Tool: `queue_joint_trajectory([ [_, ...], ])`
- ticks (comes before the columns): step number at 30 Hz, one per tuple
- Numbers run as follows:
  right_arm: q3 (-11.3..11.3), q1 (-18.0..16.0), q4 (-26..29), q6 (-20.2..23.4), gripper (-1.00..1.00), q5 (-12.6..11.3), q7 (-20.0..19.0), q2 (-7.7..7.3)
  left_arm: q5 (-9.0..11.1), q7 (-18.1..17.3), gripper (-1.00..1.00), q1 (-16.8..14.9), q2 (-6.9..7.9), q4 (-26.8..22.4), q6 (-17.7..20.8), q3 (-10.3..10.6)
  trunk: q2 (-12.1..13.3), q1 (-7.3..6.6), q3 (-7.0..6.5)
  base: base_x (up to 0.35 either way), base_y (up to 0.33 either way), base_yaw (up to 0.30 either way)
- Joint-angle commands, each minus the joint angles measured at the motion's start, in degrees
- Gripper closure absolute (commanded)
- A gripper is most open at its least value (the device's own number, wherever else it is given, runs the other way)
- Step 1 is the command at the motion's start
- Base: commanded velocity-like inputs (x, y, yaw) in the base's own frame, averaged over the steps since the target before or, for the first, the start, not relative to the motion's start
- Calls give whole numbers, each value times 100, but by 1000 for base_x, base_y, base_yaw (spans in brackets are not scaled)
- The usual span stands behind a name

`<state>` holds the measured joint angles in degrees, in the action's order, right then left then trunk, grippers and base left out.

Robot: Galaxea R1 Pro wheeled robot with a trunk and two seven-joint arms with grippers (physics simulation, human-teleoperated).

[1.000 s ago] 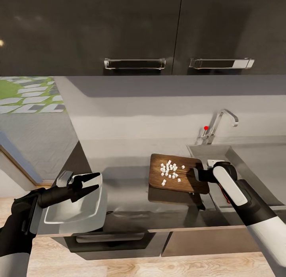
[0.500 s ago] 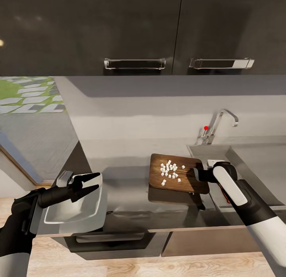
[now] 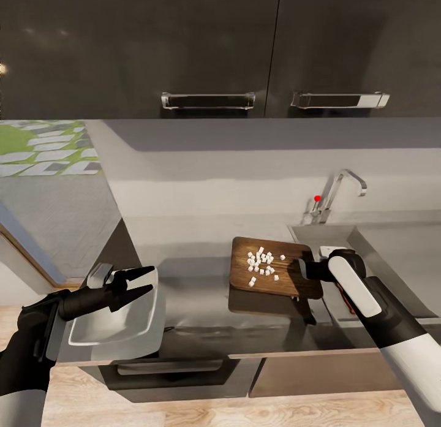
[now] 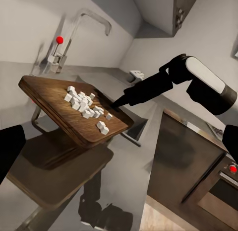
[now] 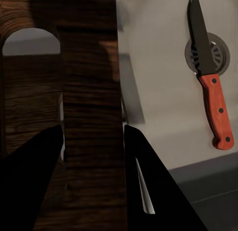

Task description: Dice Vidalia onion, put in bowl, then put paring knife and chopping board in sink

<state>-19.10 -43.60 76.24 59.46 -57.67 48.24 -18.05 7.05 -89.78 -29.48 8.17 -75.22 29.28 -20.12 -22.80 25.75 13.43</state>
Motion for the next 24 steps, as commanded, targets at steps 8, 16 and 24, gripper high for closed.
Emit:
queue_joint_trajectory([
  [8,-15,-8,5,13,100,-51,63,-6,-2,-22,-100,-5,1,-1,61,-1,-11,4,-41,0,0,0],
  [16,-15,-8,5,8,100,-51,63,-6,-2,-22,-100,-5,1,-1,61,-1,-11,4,-92,0,0,0],
  [24,-15,-8,5,5,100,-51,63,-6,-2,-22,-100,-5,1,0,61,0,-11,4,-137,0,0,0],
])
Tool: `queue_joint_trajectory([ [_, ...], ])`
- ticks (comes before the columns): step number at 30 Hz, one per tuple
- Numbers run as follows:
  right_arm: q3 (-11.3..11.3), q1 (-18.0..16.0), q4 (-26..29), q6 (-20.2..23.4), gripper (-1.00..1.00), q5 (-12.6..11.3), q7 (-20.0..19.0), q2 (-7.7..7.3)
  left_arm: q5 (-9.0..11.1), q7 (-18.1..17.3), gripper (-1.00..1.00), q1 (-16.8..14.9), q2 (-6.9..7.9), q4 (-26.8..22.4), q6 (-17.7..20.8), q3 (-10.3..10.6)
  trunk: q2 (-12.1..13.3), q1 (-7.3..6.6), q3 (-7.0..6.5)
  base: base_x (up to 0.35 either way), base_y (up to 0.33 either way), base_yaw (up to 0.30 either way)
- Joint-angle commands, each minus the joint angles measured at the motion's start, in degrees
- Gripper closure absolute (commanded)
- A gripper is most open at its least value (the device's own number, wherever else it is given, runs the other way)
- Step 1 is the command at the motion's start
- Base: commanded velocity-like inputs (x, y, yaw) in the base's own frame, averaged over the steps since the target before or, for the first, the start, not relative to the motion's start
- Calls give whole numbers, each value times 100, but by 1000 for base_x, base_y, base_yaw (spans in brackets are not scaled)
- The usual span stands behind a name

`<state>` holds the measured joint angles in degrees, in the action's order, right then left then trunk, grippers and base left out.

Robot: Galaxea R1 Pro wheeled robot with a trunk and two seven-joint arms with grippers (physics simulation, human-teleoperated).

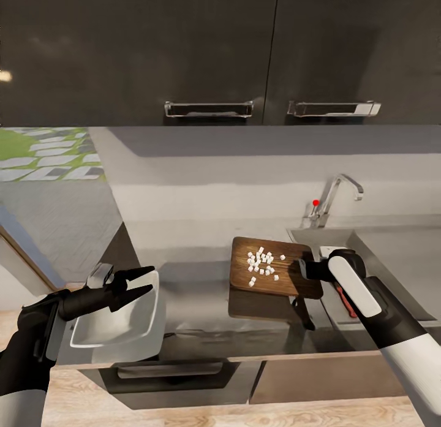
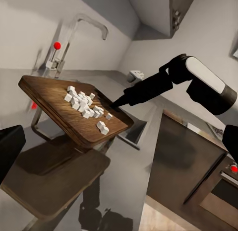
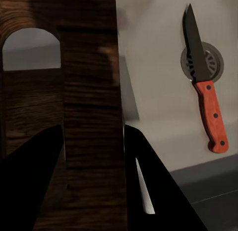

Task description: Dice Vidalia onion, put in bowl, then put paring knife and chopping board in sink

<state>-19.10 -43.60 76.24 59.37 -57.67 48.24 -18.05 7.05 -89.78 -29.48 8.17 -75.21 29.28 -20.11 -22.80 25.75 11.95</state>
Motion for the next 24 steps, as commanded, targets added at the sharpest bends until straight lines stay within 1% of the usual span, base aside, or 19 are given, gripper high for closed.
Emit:
queue_joint_trajectory([
  [1,-15,-8,5,13,100,-51,62,-6,-2,-22,-100,-5,1,-1,61,-1,-12,4,4,0,0,0],
  [24,-15,-8,5,12,100,-51,62,-6,-6,-22,-100,-5,1,-2,61,7,-12,4,-182,0,0,0],
])
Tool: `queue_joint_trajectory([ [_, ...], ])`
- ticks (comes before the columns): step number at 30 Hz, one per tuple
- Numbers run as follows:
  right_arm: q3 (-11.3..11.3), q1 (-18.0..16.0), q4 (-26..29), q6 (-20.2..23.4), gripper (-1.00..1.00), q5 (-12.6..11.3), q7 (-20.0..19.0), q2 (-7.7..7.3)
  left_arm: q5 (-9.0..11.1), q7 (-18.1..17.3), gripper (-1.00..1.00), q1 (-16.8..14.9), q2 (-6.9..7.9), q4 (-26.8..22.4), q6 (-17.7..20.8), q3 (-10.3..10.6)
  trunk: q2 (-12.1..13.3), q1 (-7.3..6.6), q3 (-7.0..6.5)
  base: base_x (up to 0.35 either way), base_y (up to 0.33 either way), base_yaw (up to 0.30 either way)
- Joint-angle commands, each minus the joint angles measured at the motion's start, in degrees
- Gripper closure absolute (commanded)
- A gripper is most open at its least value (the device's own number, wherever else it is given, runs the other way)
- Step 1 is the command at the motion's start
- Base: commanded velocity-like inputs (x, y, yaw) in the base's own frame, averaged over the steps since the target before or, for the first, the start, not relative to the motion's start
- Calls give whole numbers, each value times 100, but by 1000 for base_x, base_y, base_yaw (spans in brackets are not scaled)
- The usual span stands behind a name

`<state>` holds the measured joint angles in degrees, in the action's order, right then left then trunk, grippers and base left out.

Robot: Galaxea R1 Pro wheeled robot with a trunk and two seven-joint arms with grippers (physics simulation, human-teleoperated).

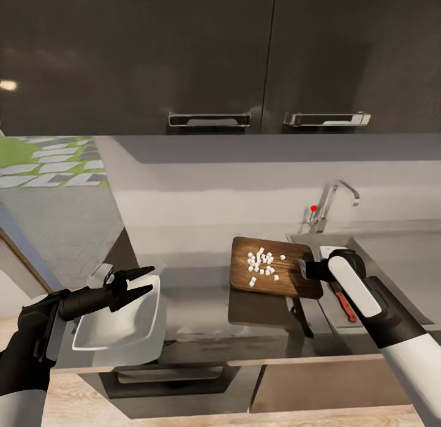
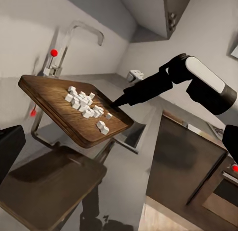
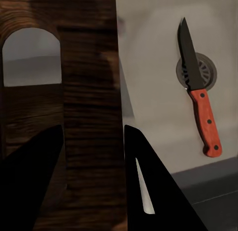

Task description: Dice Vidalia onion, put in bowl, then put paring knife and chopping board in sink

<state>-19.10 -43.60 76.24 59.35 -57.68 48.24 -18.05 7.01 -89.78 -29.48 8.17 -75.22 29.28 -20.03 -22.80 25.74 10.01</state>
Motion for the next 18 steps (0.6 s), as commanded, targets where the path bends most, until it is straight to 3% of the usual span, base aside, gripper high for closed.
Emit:
queue_joint_trajectory([
  [1,-15,-8,5,15,100,-51,63,-6,-4,-22,-100,-5,1,-1,61,-1,-12,4,4,0,0,0],
  [18,-15,-8,5,16,100,-51,63,-6,-5,-22,-100,-5,1,-1,61,-1,-12,4,-135,0,0,0],
])
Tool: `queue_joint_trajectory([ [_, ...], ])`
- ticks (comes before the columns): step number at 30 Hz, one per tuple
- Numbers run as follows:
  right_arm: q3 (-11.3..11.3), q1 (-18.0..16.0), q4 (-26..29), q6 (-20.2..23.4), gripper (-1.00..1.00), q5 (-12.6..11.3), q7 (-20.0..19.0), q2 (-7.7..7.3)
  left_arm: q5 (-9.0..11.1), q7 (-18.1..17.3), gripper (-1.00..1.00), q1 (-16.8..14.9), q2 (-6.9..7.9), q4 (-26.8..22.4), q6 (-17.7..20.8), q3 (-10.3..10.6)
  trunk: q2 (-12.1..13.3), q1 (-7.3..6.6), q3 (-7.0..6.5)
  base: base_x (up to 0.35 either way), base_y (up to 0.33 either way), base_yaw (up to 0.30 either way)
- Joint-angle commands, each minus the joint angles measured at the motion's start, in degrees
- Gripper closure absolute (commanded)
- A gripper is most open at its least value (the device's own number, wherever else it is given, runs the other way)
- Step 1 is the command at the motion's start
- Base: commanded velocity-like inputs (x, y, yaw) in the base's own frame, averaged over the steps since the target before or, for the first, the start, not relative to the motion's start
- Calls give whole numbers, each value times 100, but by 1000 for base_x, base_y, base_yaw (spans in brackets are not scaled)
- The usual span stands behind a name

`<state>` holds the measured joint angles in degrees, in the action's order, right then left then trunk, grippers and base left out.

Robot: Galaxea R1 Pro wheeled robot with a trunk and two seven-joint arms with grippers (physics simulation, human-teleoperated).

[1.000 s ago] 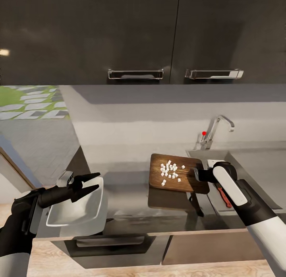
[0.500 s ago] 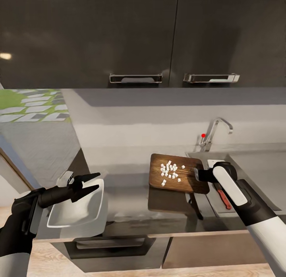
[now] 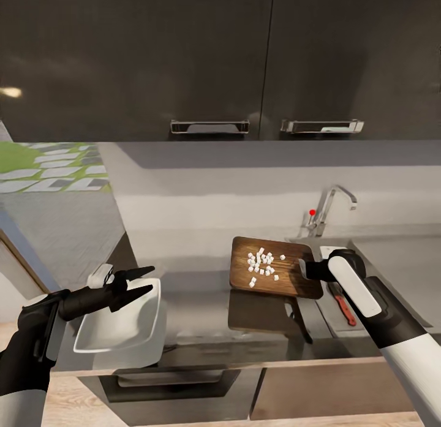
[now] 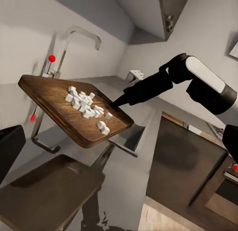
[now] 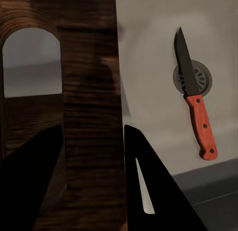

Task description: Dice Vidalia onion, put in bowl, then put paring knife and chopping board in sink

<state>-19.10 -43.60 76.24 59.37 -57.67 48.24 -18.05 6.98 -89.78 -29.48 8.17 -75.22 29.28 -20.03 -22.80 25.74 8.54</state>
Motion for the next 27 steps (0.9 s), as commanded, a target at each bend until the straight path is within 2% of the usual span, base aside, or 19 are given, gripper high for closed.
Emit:
queue_joint_trajectory([
  [1,-15,-8,5,14,100,-51,62,-6,-1,-22,-100,-5,1,-1,61,-1,-12,4,4,0,0,0],
  [27,-15,-8,5,13,100,-51,62,-6,-2,-22,-100,-5,1,-1,61,-1,-12,4,-208,0,0,0],
])
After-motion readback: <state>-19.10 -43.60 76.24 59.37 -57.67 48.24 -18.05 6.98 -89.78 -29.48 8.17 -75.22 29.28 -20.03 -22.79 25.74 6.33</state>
